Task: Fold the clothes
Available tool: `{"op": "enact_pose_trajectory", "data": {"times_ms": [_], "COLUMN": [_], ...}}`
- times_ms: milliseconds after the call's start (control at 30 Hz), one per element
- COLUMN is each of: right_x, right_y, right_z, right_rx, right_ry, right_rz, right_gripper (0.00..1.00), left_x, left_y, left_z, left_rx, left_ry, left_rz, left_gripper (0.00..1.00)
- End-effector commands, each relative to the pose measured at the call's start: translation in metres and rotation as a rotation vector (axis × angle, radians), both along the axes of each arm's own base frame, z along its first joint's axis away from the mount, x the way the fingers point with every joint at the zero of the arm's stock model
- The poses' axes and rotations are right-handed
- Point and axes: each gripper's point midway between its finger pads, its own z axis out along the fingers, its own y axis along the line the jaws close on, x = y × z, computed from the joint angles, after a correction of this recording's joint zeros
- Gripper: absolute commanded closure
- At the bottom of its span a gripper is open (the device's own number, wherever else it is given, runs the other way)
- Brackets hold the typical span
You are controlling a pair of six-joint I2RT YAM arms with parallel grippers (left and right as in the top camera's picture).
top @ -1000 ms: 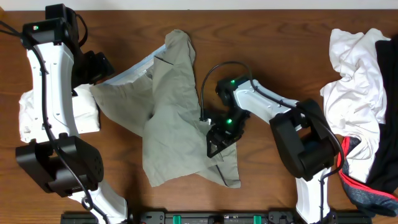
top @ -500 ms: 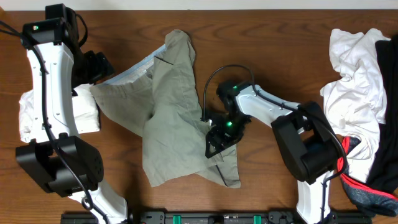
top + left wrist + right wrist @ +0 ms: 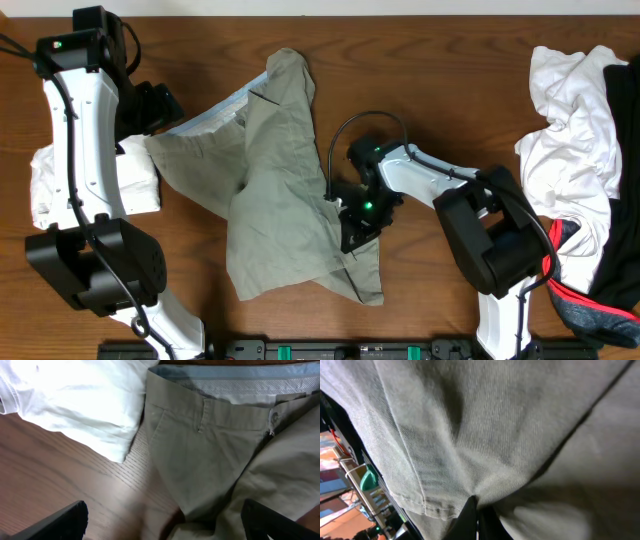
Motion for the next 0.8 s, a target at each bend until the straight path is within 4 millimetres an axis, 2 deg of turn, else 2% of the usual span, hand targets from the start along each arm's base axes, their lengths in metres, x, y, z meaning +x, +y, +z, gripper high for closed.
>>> {"op": "enact_pose_trajectory", "data": {"times_ms": [0,100,167,233,300,367,433,533,600,700,733,767], "right_x": [-0.003,0.006,0.023,0.053,0.094,0.136,0.177,0.225,0.249,0.271,0.275,0.278], "right_y": [-0.001,-0.001,-0.003,-0.013,-0.034,-0.066,-0.107,-0.174,-0.215,-0.263,-0.279,-0.292], "right_z": [-0.005,0.006,0.021,0.046,0.076,0.111,0.152,0.204,0.229,0.240,0.238,0.232], "right_rx": [-0.016,-0.003,-0.007,-0.029,-0.100,-0.189,-0.259,-0.350,-0.368,-0.379,-0.389,-0.400], "right_ry": [0.016,-0.013,-0.079,-0.199,-0.354,-0.506,-0.665,-0.847,-0.927,-0.973,-0.970,-0.952], "right_rz": [-0.003,-0.018,-0.051,-0.108,-0.218,-0.369,-0.520,-0.748,-0.865,-1.022,-1.071,-1.117], "right_gripper": [0.99,0.99,0.99,0.99,0.99,0.99,0.99,0.99,0.98,0.91,0.86,0.73], "left_x": [-0.001,-0.001,-0.001,-0.001,0.000,0.000,0.000,-0.001,0.000,0.000,0.000,0.000], "left_y": [0.000,0.000,0.000,0.000,0.000,0.000,0.000,0.000,0.000,-0.001,-0.001,-0.002], "left_z": [-0.004,-0.004,-0.004,-0.004,-0.004,-0.004,-0.004,-0.004,-0.004,-0.004,-0.004,-0.004], "left_rx": [0.003,0.003,0.003,0.003,0.004,0.004,0.004,0.003,0.000,0.000,0.000,0.000], "left_ry": [0.016,0.016,0.015,0.014,0.012,0.012,0.012,0.013,0.012,0.012,0.012,0.013], "left_rz": [-0.017,-0.017,-0.017,-0.017,-0.017,-0.017,-0.017,-0.017,-0.017,-0.018,-0.020,-0.022], "left_gripper": [0.02,0.02,0.02,0.02,0.02,0.02,0.02,0.02,0.02,0.02,0.02,0.02]}}
